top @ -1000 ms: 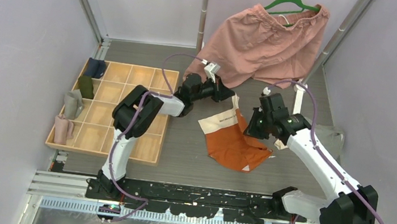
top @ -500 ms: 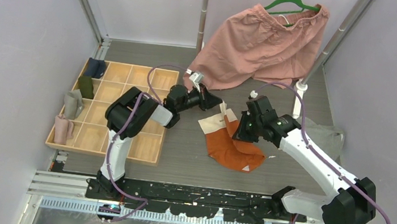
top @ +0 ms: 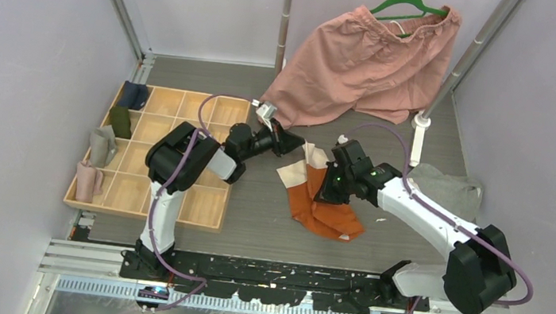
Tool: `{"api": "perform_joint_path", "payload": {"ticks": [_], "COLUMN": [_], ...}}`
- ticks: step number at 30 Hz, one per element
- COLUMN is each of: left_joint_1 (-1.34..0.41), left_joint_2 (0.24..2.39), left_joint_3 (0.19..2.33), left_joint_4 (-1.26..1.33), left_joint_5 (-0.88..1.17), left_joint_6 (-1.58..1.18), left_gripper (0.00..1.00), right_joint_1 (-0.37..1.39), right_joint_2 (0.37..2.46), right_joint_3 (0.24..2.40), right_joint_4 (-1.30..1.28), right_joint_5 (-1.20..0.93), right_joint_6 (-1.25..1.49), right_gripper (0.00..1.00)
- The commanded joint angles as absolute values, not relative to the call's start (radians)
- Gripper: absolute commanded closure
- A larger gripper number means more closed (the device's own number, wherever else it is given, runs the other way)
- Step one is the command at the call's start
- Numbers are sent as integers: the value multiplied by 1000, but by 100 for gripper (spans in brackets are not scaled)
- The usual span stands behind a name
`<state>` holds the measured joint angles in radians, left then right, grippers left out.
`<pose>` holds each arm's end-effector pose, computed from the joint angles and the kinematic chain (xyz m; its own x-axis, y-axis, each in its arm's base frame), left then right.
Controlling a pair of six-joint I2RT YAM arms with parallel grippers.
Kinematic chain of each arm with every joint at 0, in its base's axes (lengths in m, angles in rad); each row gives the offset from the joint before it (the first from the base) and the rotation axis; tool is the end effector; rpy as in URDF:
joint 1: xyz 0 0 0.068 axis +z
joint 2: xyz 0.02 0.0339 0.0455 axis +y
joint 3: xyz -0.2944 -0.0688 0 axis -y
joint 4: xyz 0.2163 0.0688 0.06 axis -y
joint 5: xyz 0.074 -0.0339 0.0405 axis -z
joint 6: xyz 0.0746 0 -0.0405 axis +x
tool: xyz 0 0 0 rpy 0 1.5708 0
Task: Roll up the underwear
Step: Fold the underwear at the center of the board.
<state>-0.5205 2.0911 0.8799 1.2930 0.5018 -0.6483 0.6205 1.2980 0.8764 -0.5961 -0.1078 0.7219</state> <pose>0.3618 -0.2487 0.1990 -0.4579 -0.3477 -0.8182 0.7219 0.3917 -0.5705 0.1909 0.1463 0.2372 -0.9320 0.1415 -0.3338 -0.0109 0.9094 0.4159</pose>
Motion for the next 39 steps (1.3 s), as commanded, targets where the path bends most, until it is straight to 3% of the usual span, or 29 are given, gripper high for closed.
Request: {"api": "perform_joint_path", "payload": {"ticks": [1,23,39], "left_joint_1": [-507,-478,-465], "left_joint_2": [2102,2099,2028], "left_joint_3": [866,781,701], "left_joint_4": [1382,1431,1431], "left_joint_5": [507,476,414], "left_joint_6": [-634,-630,-621], "left_gripper": [99,98,87], "right_joint_1": [629,643,645], "right_joint_2": [1319,1432,1455], "right_joint_3": [859,849,838], "right_joint_4": [-531,-472,-482], "right_joint_5": [-130,-176,-172], "right_joint_6": [743,727,706], "right_gripper": [99,97,95]}}
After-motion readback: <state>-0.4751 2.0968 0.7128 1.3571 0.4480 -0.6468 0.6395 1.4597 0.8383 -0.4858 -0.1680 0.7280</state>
